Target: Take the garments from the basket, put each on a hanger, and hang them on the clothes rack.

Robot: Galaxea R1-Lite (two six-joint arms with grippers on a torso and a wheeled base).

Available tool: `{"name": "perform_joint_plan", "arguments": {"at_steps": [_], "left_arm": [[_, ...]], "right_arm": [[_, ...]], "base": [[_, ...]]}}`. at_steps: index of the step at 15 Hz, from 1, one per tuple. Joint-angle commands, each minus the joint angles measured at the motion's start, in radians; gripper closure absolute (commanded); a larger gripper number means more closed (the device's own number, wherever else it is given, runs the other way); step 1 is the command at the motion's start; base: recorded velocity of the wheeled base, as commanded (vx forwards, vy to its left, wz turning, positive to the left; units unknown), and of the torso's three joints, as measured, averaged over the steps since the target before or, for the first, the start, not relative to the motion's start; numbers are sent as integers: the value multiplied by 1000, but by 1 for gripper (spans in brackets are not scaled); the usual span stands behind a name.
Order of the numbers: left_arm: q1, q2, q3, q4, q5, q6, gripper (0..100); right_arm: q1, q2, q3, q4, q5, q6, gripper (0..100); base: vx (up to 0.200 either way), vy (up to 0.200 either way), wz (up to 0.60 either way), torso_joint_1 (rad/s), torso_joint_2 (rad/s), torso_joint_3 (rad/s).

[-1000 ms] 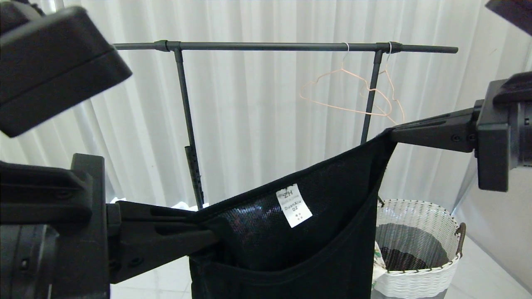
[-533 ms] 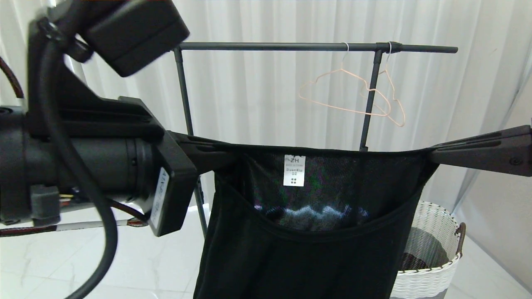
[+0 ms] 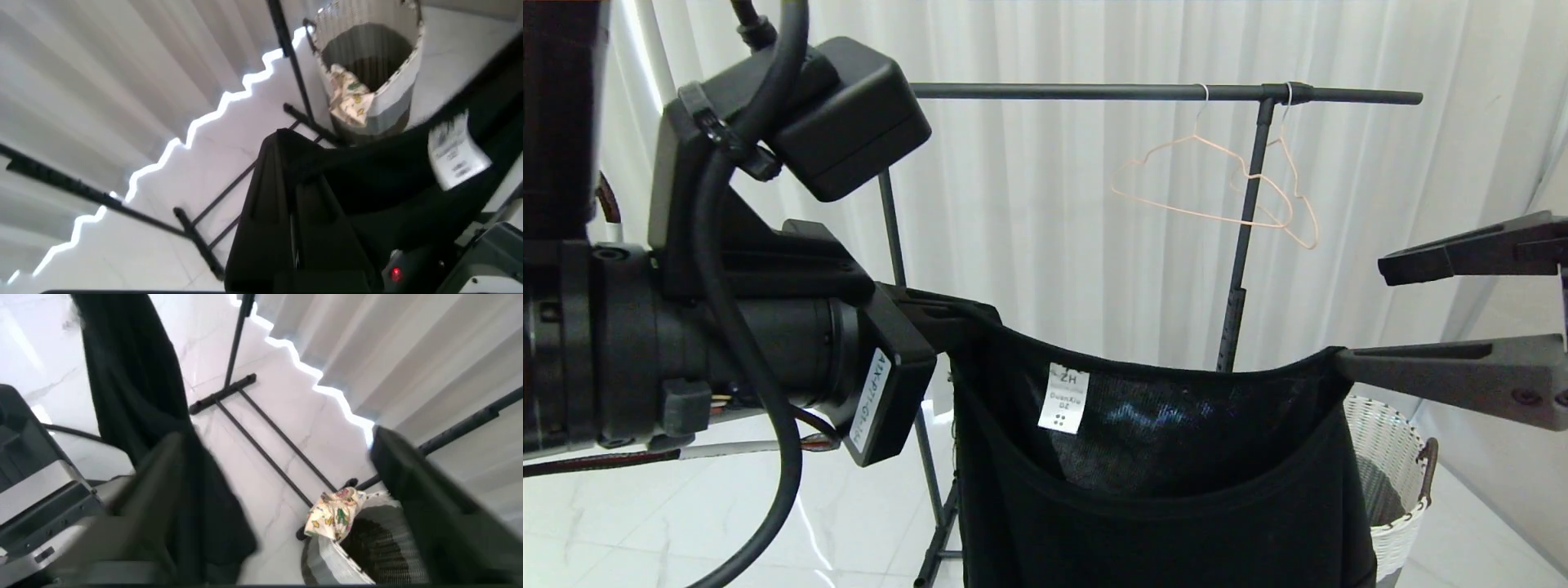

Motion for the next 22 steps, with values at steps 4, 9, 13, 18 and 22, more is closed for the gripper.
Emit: {"name": "perform_joint_plan", "arguments": {"at_steps": [4,9,13,18,22], "left_arm": [[45,3,65,-2,80,1,100],[48,-7,108,0,181,-4,100],[157,-108,218,0,204,-44,100],[320,-203,296,0,244,-90,100],[401,-267,384,-2,245,-146,100]], "right_arm": [[-22,-97,85,-3,3,5,0],[-141,-194,194,-3,4,13,0],[-491,-188,220,53,-115,19,0],[-552,-182,320,29,-292,10,0],[-558,-169,404,-94,-309,8,0]], "base": [[0,0,0,0,0,0],[0,0,0,0,0,0],[0,0,0,0,0,0],[0,0,0,0,0,0],[0,0,0,0,0,0]]}}
